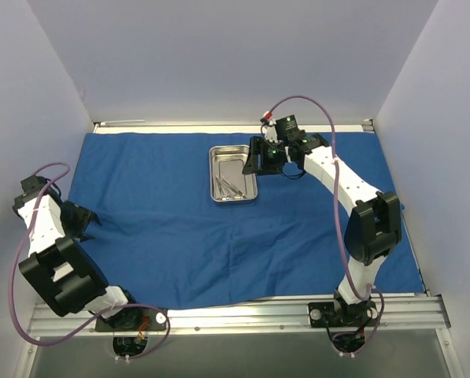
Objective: Open and lay out the surgical kit
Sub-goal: Smooth out the surgical kit at the center of the board.
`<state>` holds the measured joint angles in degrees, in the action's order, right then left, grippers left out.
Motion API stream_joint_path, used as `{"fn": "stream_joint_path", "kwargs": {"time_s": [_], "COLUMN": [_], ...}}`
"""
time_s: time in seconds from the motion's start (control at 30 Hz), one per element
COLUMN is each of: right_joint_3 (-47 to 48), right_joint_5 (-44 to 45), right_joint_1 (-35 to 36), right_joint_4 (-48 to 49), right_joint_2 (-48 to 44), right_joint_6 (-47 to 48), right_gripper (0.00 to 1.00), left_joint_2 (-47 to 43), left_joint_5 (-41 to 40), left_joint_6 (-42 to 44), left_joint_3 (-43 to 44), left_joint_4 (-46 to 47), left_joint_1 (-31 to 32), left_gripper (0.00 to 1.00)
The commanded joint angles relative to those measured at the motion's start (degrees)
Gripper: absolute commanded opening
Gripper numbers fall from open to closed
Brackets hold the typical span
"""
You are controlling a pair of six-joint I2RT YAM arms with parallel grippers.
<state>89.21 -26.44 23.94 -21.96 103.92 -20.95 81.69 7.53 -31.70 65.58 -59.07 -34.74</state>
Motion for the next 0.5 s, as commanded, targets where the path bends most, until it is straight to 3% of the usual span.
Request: {"fn": "stream_joint_path", "kwargs": {"time_s": [0.0, 0.17, 0.23, 0.33, 0.47], "right_joint_3": [-0.4, -1.8, -3.0, -4.7, -7.1], "right_joint_5": [0.6, 0.3, 0.3, 0.2, -0.3], "right_joint_1": [-0.6, -0.7, -0.6, -0.6, -0.2], "right_joint_4": [-0.8, -0.4, -0.1, 0.8, 2.4], "right_joint_2": [-5.2, -6.4, -6.8, -7.8, -8.0], "right_joint_6": [2.5, 2.1, 2.1, 2.1, 2.2], "right_gripper": [0.55, 0.55, 0.56, 0.56, 0.56], "left_joint_2": [2.1, 3.2, 2.3, 1.5, -0.9], "left_joint_5": [0.7, -7.9, -11.9, -16.4, -11.1], "left_joint_6": [1.4, -0.1, -2.2, -3.0, 2.1], "left_joint_3": [-2.9, -4.0, -4.1, -2.7, -2.4], "left_joint_4": [4.2, 2.4, 1.6, 0.2, 4.0], "left_joint_1": [-2.4, -2.5, -2.5, -2.5, -0.1], "left_gripper": [0.52, 0.37, 0.38, 0.48, 0.5]}}
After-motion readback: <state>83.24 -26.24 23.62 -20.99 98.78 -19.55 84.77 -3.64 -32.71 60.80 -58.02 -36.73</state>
